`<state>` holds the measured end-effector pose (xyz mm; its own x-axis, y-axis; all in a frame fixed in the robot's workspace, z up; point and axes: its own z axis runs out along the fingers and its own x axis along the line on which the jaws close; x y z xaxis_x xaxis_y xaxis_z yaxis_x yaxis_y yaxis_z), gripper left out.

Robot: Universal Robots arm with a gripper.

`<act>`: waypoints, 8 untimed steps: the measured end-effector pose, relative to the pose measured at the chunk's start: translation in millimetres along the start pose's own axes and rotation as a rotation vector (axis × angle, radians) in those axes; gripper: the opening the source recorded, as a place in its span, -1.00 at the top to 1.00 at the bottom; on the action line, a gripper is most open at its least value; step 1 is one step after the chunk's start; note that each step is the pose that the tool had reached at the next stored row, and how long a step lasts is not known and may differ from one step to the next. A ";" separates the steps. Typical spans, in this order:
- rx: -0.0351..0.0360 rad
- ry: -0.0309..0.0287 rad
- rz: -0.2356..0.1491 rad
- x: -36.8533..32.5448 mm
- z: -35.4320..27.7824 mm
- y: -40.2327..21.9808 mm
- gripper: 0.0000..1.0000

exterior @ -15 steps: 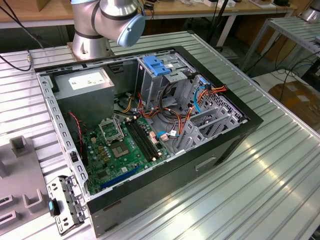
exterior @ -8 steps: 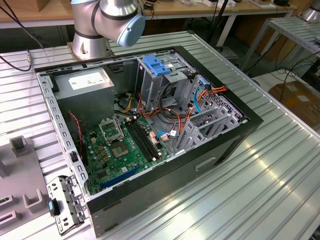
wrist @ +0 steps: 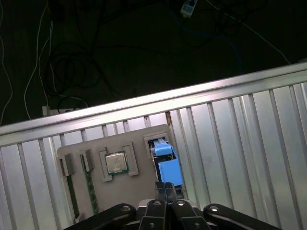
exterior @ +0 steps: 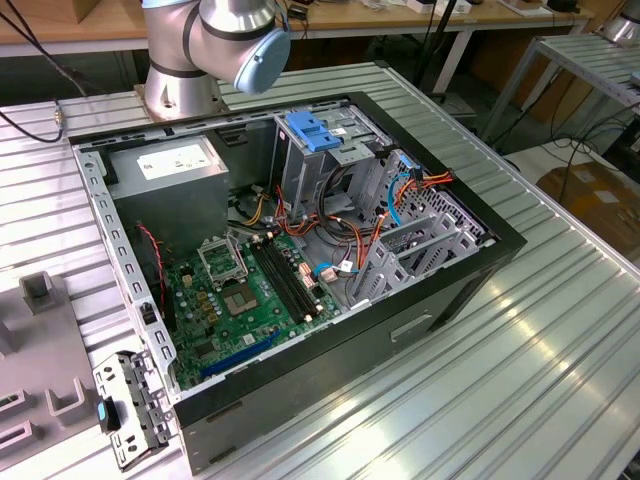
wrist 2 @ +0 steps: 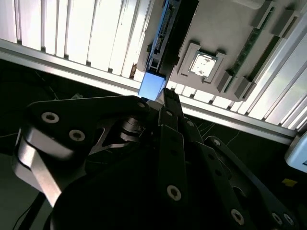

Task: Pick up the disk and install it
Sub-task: 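Pick up the disk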

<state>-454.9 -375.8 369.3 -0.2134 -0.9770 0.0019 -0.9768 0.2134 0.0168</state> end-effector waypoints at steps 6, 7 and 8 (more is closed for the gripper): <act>0.0001 0.0000 0.000 0.0 0.0 0.0 0.79; 0.0000 0.0000 0.000 0.0 0.0 0.0 0.79; 0.0000 0.0000 0.000 0.0 0.0 0.0 0.79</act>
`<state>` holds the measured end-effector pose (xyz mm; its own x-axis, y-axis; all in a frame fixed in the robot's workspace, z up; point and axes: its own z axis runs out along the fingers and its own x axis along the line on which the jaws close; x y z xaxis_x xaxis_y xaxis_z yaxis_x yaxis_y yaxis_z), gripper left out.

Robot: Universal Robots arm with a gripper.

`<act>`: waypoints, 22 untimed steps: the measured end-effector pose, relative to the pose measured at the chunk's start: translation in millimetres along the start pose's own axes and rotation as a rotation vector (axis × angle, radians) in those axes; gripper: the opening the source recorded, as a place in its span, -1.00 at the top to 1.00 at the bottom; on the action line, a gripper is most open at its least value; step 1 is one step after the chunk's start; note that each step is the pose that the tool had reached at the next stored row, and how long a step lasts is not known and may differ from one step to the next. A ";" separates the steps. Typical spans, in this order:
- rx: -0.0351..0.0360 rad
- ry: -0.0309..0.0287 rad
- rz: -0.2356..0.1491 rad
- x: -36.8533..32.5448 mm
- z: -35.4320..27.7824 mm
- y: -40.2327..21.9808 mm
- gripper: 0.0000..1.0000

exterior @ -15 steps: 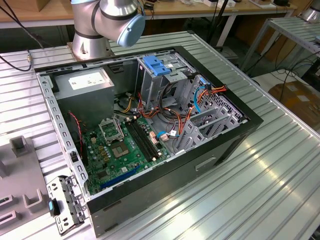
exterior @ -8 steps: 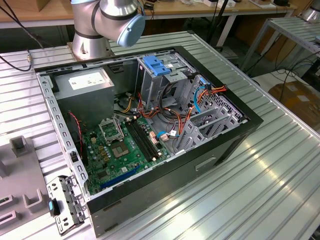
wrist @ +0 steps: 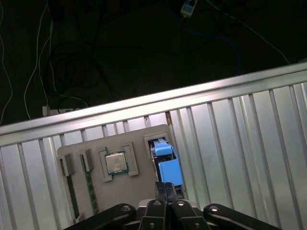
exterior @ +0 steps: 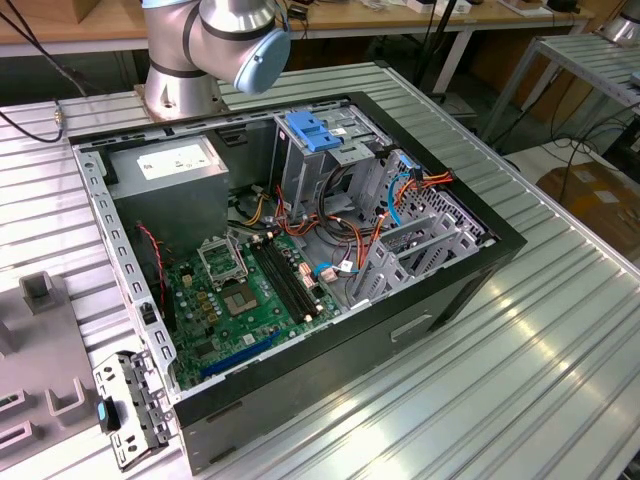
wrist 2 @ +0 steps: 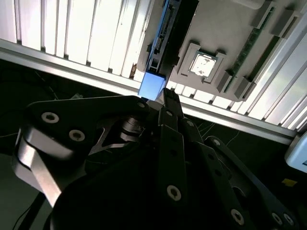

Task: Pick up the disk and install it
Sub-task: 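Pick up the disk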

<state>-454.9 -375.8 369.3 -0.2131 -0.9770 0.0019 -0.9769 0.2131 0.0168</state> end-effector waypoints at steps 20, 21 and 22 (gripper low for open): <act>0.0061 -0.0001 -0.088 -2.9 21.4 7.2 0.17; 0.0071 -0.0001 -0.096 -2.9 23.1 7.3 0.17; 0.0073 -0.0001 -0.103 -2.9 24.4 7.5 0.04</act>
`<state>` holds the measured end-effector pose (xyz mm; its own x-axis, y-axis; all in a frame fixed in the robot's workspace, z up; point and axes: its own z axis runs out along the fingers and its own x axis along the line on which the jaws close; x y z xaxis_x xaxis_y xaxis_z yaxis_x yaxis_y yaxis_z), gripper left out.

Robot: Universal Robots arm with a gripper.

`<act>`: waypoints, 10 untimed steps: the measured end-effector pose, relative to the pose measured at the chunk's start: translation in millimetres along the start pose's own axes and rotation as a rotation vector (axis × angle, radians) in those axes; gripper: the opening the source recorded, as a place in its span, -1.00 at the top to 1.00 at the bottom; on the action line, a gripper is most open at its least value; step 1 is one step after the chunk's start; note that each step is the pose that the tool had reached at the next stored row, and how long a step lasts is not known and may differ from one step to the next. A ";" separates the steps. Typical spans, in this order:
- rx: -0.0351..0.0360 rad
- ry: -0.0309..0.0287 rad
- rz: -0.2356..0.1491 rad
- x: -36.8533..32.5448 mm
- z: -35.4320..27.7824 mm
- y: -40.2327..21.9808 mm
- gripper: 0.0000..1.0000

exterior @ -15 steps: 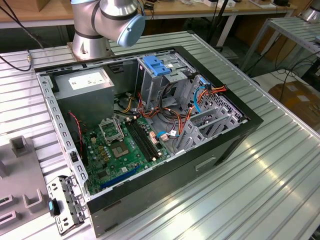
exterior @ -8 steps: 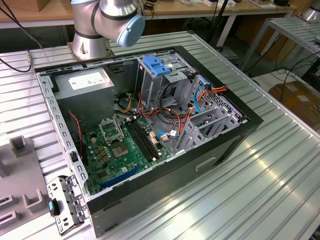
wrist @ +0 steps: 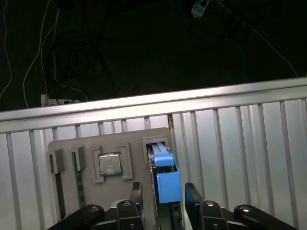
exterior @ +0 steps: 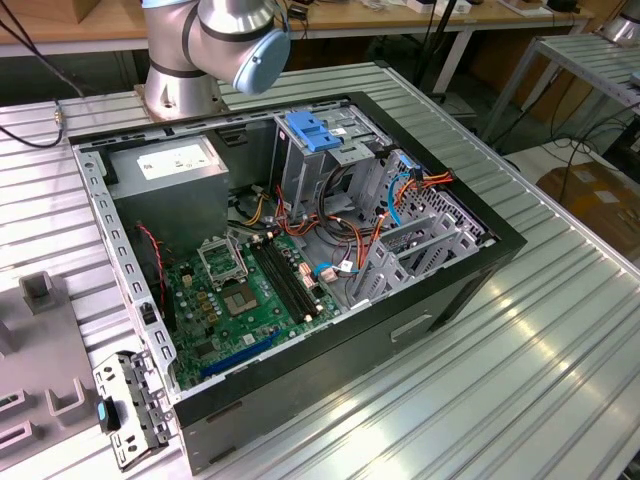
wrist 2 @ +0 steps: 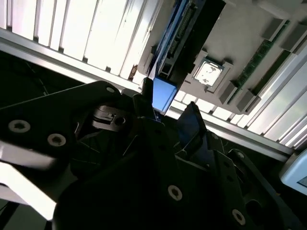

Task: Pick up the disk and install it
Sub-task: 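Pick up the disk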

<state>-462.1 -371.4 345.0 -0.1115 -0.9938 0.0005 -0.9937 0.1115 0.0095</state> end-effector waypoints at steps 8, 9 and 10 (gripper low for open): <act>-0.0001 -0.0004 -0.059 0.2 15.8 1.3 0.04; -0.0001 -0.0007 -0.060 0.2 17.9 1.4 0.04; -0.0001 -0.0011 -0.061 0.2 19.8 1.5 0.04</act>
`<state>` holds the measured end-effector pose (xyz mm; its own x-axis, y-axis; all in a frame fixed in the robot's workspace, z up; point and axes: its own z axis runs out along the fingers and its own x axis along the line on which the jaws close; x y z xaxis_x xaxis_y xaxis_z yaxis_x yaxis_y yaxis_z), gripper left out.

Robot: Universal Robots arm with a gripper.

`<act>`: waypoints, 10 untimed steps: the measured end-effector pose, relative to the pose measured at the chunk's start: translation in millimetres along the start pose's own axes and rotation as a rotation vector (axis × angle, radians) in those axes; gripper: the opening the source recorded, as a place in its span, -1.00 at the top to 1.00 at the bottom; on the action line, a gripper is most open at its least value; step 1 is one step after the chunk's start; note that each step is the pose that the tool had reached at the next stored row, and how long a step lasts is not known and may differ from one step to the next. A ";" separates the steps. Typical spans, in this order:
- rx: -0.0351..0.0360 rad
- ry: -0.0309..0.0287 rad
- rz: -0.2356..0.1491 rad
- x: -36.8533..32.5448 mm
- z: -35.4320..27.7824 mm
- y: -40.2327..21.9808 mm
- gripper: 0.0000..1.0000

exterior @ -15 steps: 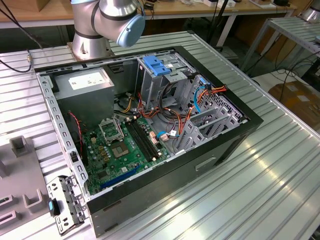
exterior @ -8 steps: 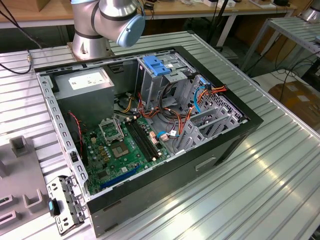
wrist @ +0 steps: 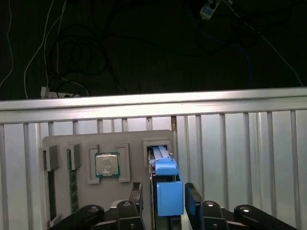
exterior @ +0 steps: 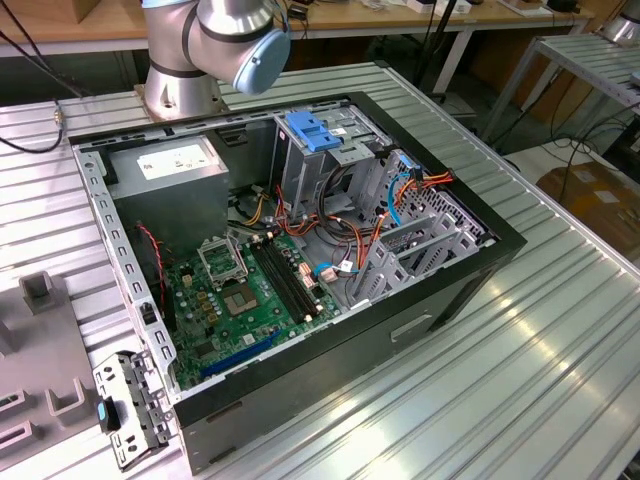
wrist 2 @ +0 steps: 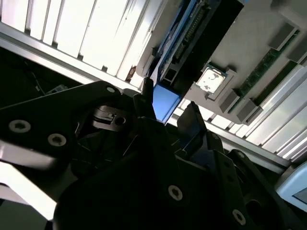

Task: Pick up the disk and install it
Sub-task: 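Pick up the disk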

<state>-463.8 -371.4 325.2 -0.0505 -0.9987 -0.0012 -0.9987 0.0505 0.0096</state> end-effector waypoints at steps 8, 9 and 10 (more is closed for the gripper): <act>0.0046 -0.0073 -0.008 0.3 13.1 5.8 0.04; 0.0092 -0.0082 -0.009 0.4 15.6 6.3 0.04; 0.0097 -0.0081 -0.010 0.4 17.3 6.4 0.04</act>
<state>-470.4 -371.5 308.0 -0.0408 -0.9991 -0.0093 -0.9992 0.0408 -0.0001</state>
